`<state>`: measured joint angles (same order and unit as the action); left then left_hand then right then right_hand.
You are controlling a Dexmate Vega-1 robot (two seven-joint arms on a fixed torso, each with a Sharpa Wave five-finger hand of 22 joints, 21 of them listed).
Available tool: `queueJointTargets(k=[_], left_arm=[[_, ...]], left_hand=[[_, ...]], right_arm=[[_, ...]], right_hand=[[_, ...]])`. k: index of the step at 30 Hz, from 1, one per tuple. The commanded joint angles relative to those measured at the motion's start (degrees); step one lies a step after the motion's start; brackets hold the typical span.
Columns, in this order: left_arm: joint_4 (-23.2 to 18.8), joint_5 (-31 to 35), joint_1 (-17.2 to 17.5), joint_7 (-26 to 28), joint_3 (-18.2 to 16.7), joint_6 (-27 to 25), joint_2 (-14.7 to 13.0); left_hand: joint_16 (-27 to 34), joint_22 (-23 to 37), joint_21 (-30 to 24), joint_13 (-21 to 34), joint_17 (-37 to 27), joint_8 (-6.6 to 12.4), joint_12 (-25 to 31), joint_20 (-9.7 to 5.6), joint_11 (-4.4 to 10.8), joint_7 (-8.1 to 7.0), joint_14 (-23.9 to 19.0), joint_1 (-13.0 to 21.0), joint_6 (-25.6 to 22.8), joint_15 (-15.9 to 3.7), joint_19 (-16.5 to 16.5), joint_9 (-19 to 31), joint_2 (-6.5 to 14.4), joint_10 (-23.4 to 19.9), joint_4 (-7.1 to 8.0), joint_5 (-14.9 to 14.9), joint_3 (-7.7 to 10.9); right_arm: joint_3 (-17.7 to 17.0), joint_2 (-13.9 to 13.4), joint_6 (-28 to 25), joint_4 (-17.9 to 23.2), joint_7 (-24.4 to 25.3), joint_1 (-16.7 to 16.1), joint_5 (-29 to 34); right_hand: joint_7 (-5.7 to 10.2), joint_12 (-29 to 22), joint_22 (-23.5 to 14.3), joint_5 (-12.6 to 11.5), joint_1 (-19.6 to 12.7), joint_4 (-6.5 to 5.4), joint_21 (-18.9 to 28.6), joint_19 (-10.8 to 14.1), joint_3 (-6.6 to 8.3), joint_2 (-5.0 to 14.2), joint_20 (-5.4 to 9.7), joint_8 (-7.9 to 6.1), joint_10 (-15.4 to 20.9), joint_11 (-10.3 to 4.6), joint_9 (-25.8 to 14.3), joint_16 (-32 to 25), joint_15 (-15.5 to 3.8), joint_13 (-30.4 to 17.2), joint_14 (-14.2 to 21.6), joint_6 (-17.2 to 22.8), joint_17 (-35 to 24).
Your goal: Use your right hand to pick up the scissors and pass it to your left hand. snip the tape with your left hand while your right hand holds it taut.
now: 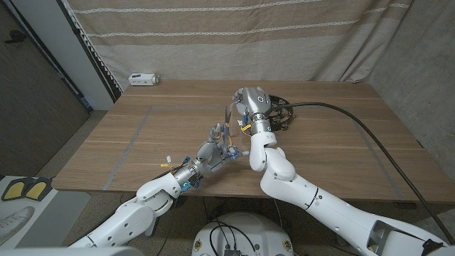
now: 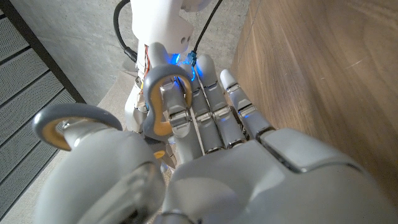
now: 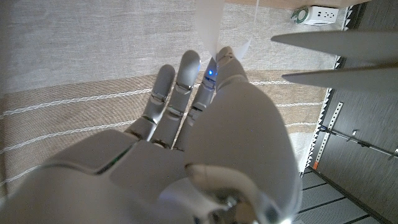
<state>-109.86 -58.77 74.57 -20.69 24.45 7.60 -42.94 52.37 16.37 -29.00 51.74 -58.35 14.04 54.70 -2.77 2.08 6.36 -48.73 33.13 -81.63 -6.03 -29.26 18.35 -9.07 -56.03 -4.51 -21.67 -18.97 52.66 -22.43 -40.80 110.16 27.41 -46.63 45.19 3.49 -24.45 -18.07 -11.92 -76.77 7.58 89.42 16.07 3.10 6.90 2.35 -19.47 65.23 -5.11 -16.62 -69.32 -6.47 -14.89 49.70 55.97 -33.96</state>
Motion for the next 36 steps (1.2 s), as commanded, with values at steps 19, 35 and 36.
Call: queueJointTargets(k=[19, 35, 36], left_arm=[[0.47, 0.42, -0.23, -0.48, 0.55, 0.77, 0.49], [1.99, 0.07, -1.37, -2.31, 0.88, 1.06, 1.28], [2.14, 0.11, -1.45, -2.45, 0.90, 1.18, 1.38]], left_hand=[[0.72, 0.42, 0.23, 0.07, -0.21, 0.18, 10.05, 0.30, 3.74, 3.48, 0.36, 0.19, 3.38, -2.88, -0.35, 0.07, 0.56, -3.24, 0.62, -0.54, -0.31], [0.84, 0.45, 0.38, -0.22, -0.09, 0.24, 10.00, 0.29, 3.76, 3.47, 0.30, 0.20, 3.36, -2.96, -0.36, 0.12, 0.62, -3.17, 0.78, -0.57, -0.28], [0.91, 0.46, 0.40, -0.60, -0.22, 0.23, 9.82, 0.27, 3.86, 3.52, 0.40, 0.29, 3.37, -2.96, -0.37, 0.10, 0.62, -3.28, 0.77, -0.58, -0.26]], right_arm=[[-1.23, -1.05, 0.70, 3.31, -1.05, -2.25, 1.09], [-1.18, -1.09, -0.44, 4.01, -1.63, -2.93, 2.48], [-1.15, -1.07, -0.58, 4.01, -1.64, -2.93, 2.64]], right_hand=[[0.02, -0.11, 0.33, 0.17, 0.30, 0.29, 0.33, 0.19, 0.46, -0.14, 2.17, 0.47, 4.70, -3.57, -0.40, -1.39, -6.02, -1.79, -0.34, -0.25, 0.51], [0.02, 0.13, 0.69, 0.19, 0.37, 0.30, 0.34, 0.27, 0.59, -0.18, 2.22, 0.59, 4.90, -3.45, -0.47, -2.09, -6.02, -1.83, -0.44, -0.06, 0.98], [0.02, 0.17, 0.72, 0.19, 0.38, 0.30, 0.34, 0.27, 0.60, -0.19, 2.22, 0.60, 4.90, -3.48, -0.48, -2.12, -6.02, -1.80, -0.47, -0.05, 1.03]])
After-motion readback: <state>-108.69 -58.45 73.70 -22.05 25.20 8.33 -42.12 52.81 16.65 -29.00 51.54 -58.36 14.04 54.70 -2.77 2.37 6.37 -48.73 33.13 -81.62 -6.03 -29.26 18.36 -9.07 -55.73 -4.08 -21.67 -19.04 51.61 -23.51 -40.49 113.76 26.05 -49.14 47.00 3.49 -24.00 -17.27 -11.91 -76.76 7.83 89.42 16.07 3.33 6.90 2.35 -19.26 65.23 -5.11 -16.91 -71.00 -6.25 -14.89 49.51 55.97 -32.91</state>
